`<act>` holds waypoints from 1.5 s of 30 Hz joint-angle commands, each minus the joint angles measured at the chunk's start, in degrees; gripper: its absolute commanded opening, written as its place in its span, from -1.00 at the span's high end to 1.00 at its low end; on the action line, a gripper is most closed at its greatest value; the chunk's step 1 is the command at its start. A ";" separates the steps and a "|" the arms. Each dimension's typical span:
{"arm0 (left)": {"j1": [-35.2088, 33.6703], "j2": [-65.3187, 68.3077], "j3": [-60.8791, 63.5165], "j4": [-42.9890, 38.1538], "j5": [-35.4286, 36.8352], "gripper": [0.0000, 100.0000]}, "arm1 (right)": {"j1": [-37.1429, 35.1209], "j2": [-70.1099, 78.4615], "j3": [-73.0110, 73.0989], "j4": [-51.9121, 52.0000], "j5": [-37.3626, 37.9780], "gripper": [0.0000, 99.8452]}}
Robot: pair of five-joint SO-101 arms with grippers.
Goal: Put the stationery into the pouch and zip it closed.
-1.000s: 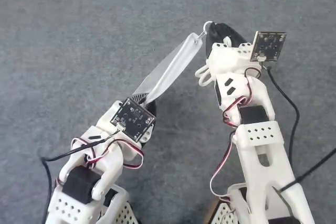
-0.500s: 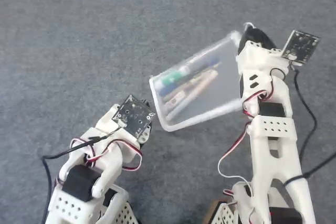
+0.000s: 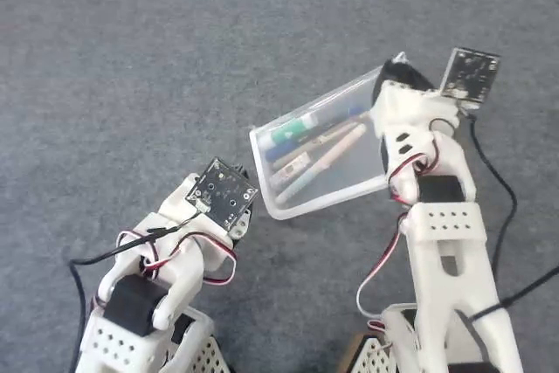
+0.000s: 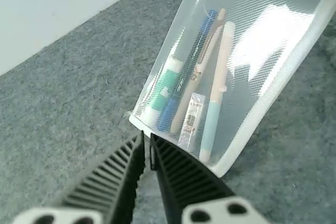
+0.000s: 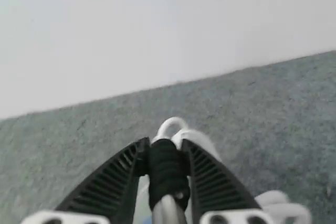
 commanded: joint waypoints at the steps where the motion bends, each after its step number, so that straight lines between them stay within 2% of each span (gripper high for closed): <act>1: 0.35 -1.23 -1.45 0.26 -0.18 0.97 | -4.35 -6.46 -2.99 7.34 1.14 0.56; 4: 0.35 -1.23 -1.45 0.26 -0.18 0.97 | -6.99 -9.36 -2.99 12.09 1.14 0.46; 7: 0.35 -1.23 -1.45 0.26 -0.09 0.95 | -9.01 -11.47 -2.90 14.46 1.14 0.49; 11: 0.35 -1.23 -1.27 0.26 2.46 0.82 | -10.59 -12.79 -2.81 16.66 1.14 0.53; 18: 0.09 -1.23 -1.27 0.26 3.87 0.77 | -11.30 -12.88 -2.55 17.19 1.23 0.69; 22: -4.22 -1.23 -1.54 -0.18 3.87 0.77 | -11.38 -12.97 -2.29 16.84 1.23 0.85; 26: -6.24 -1.23 -1.54 -1.93 3.87 0.90 | -11.47 -12.97 -2.29 16.75 5.27 0.99; 28: -6.24 -1.23 -1.54 -2.20 3.87 0.99 | -11.47 -12.97 -2.29 16.75 5.98 0.98; 34: -8.26 -1.58 -1.71 -3.08 6.15 0.98 | -11.47 -12.97 -2.20 17.10 5.98 0.99; 39: -13.54 -10.11 -0.92 -2.64 9.32 0.98 | -11.47 -12.97 -2.20 17.19 5.98 0.99; 45: -13.71 -22.51 3.56 -2.20 9.58 0.98 | -11.38 -12.97 -2.02 17.27 5.98 0.99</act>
